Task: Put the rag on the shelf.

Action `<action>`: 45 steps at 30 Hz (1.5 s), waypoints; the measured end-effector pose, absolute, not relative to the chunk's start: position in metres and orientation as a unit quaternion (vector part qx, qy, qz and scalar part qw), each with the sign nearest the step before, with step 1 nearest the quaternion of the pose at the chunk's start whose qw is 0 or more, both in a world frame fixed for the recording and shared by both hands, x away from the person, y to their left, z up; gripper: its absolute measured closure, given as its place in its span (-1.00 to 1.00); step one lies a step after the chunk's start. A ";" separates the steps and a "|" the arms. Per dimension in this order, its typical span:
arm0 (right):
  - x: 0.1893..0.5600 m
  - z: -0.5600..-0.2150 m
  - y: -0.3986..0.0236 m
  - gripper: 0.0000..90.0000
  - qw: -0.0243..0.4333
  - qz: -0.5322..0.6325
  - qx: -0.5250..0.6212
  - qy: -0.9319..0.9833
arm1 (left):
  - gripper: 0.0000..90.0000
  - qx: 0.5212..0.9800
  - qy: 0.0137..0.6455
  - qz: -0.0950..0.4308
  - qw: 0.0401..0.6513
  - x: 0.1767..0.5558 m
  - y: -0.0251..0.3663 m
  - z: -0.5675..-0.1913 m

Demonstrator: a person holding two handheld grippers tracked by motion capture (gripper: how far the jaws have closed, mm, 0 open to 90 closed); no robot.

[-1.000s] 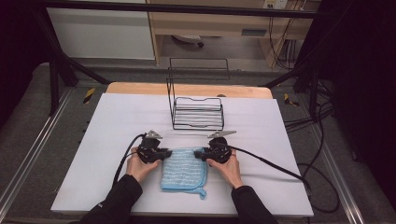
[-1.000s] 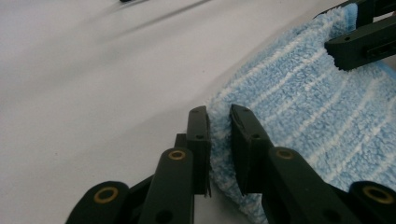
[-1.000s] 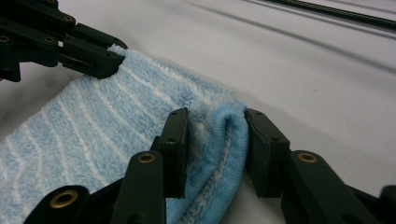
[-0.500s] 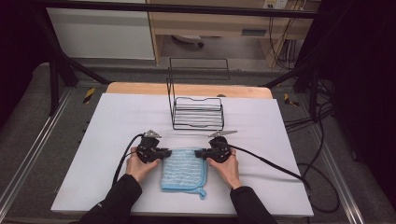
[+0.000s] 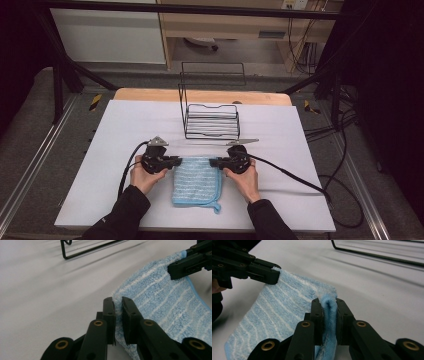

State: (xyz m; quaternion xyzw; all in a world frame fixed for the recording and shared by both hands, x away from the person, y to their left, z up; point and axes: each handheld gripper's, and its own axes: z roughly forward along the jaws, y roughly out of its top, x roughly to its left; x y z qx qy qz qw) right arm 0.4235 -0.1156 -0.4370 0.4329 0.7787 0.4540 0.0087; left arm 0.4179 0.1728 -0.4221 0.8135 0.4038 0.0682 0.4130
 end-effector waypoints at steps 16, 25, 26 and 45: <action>0.410 -0.399 -0.128 0.78 0.037 0.504 0.406 0.761 | 0.82 0.802 0.371 0.087 0.460 0.404 0.175 -0.389; 0.401 -0.380 -0.130 0.78 0.059 0.520 0.389 0.758 | 0.82 0.793 0.358 0.102 0.481 0.394 0.176 -0.370; 0.400 -0.377 -0.130 0.78 0.063 0.522 0.386 0.758 | 0.82 0.792 0.357 0.105 0.484 0.393 0.176 -0.368; 0.380 -0.341 -0.136 0.79 0.119 0.554 0.354 0.744 | 0.82 0.767 0.332 0.148 0.529 0.373 0.172 -0.336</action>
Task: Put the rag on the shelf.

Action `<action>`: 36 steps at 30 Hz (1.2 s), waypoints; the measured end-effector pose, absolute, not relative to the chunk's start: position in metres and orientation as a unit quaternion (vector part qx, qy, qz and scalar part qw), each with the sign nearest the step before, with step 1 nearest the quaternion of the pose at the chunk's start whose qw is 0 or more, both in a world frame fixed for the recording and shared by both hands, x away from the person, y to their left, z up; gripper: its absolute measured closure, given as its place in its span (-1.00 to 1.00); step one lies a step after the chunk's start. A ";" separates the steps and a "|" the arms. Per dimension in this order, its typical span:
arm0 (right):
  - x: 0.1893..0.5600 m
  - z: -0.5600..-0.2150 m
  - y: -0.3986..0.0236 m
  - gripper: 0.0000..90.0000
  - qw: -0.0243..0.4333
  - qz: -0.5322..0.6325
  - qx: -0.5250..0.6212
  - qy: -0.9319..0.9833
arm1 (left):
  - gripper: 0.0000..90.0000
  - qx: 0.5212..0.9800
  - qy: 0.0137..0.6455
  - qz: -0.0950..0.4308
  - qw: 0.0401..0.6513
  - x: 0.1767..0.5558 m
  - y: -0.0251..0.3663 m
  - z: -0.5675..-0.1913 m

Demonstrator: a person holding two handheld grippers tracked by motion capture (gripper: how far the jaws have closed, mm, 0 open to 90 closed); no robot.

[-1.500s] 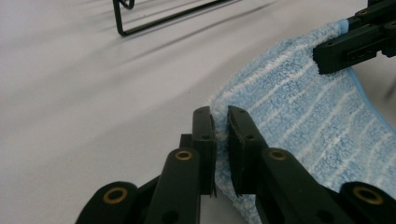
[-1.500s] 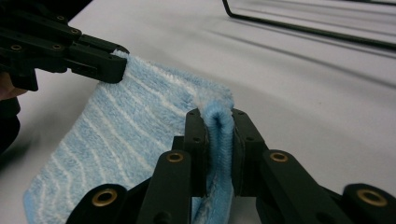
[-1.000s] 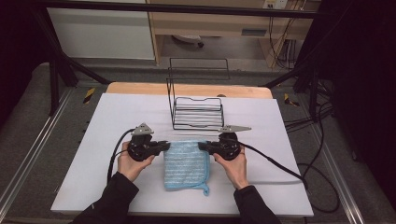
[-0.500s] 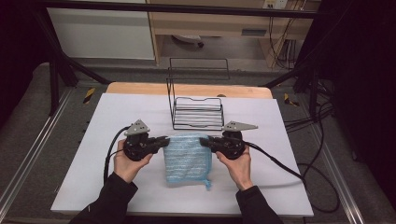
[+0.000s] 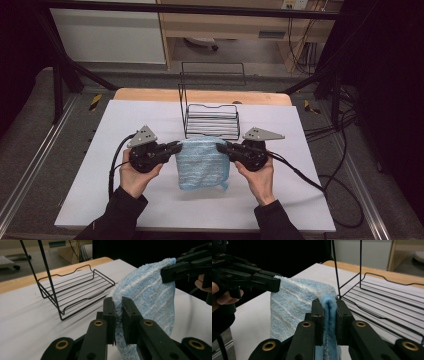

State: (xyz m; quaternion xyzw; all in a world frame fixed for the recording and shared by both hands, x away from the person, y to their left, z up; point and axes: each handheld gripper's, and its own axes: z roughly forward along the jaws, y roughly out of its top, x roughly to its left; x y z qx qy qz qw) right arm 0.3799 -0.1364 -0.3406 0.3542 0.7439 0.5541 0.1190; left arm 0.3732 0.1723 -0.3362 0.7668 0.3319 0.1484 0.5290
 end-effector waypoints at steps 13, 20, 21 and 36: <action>0.369 -0.315 -0.143 0.79 0.164 0.574 0.342 0.726 | 0.82 0.752 0.316 0.168 0.554 0.373 0.164 -0.314; 0.367 -0.304 -0.145 0.79 0.186 0.583 0.338 0.715 | 0.82 0.742 0.312 0.181 0.565 0.379 0.159 -0.303; 0.367 -0.302 -0.145 0.79 0.189 0.585 0.338 0.713 | 0.82 0.740 0.311 0.183 0.567 0.380 0.158 -0.301; 0.369 -0.273 -0.143 0.79 0.236 0.610 0.327 0.682 | 0.82 0.716 0.302 0.212 0.593 0.392 0.151 -0.271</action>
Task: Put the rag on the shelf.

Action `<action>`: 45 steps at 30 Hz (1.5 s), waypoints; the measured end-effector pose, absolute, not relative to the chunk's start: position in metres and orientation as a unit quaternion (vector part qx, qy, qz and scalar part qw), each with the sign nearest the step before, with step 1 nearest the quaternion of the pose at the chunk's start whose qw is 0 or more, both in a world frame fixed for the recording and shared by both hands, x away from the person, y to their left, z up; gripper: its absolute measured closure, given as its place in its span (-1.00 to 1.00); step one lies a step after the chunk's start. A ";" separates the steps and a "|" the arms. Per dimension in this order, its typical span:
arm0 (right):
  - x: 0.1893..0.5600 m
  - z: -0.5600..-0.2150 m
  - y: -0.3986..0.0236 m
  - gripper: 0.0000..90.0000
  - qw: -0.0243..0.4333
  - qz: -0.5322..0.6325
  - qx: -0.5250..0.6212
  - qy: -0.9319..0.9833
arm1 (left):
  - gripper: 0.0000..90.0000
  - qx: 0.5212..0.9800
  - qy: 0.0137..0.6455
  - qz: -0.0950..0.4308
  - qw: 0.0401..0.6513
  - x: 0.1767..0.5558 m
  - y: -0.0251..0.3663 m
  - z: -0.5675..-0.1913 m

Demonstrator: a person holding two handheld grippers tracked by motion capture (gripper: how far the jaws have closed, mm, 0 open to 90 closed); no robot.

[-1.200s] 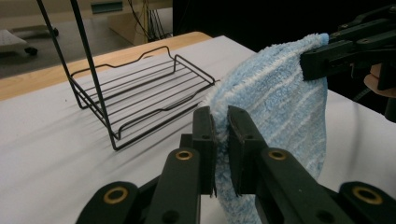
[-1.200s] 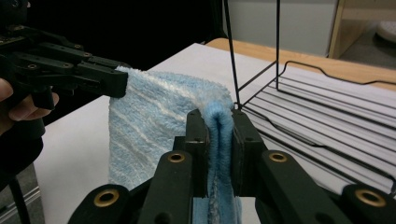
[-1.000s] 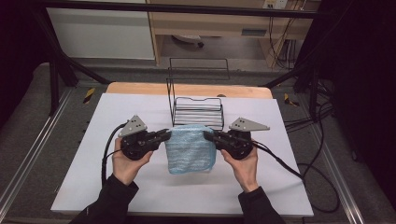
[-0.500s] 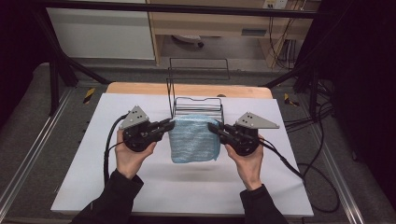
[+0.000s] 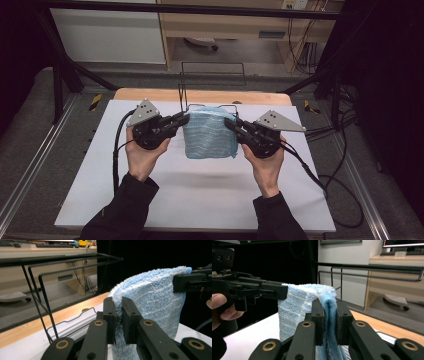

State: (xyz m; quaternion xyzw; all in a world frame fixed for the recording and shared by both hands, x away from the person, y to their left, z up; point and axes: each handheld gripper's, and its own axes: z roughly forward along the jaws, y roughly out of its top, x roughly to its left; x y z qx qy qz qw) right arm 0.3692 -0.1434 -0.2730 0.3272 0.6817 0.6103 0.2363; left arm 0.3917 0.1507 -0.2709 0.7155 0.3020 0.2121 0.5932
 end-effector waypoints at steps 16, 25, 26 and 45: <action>0.374 -0.242 -0.144 0.79 0.270 0.630 0.313 0.658 | 0.83 0.689 0.295 0.230 0.621 0.403 0.144 -0.241; 0.379 -0.221 -0.140 0.79 0.295 0.633 0.304 0.648 | 0.83 0.672 0.292 0.246 0.634 0.410 0.144 -0.221; 0.380 -0.219 -0.139 0.79 0.296 0.633 0.303 0.648 | 0.83 0.669 0.292 0.247 0.637 0.411 0.144 -0.219; 0.401 -0.176 -0.135 0.79 0.322 0.647 0.287 0.629 | 0.83 0.641 0.283 0.268 0.661 0.428 0.142 -0.180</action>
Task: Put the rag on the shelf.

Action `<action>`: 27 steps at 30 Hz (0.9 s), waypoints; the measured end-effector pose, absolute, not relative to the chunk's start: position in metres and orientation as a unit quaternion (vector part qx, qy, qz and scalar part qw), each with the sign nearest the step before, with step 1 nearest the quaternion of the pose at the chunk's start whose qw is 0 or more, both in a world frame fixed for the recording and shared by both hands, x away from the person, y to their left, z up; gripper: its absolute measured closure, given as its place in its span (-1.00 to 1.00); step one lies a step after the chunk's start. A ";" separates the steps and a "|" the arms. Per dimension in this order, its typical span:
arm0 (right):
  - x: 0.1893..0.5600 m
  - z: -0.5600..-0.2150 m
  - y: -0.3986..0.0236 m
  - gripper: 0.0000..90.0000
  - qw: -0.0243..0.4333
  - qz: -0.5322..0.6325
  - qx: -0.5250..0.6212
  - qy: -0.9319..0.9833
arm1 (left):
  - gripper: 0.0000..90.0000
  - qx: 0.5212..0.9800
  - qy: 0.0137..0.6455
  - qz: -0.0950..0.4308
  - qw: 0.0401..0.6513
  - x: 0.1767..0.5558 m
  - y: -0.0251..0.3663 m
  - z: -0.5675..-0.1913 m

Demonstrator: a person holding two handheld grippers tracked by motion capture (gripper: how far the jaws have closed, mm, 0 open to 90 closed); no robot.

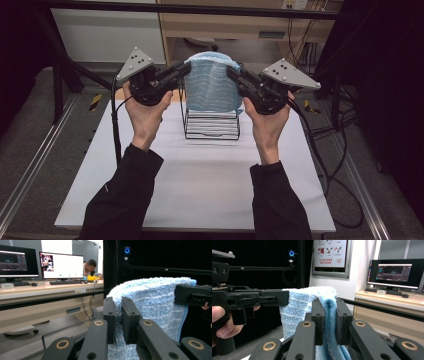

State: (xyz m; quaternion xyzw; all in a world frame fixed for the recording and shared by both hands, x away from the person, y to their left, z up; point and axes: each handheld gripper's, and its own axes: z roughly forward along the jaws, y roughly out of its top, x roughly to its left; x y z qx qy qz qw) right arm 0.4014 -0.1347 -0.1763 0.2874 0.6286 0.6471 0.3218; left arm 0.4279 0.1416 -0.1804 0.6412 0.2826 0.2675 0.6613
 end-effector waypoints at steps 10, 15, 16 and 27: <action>0.414 -0.154 -0.132 0.79 0.336 0.651 0.277 0.622 | 0.83 0.624 0.280 0.279 0.674 0.435 0.142 -0.162; 0.418 -0.145 -0.129 0.79 0.341 0.654 0.272 0.619 | 0.83 0.613 0.281 0.287 0.680 0.437 0.144 -0.153; 0.419 -0.143 -0.128 0.79 0.341 0.654 0.271 0.619 | 0.83 0.611 0.282 0.286 0.682 0.437 0.144 -0.152; 0.438 -0.131 -0.125 0.79 0.349 0.654 0.266 0.616 | 0.83 0.600 0.289 0.298 0.684 0.449 0.144 -0.144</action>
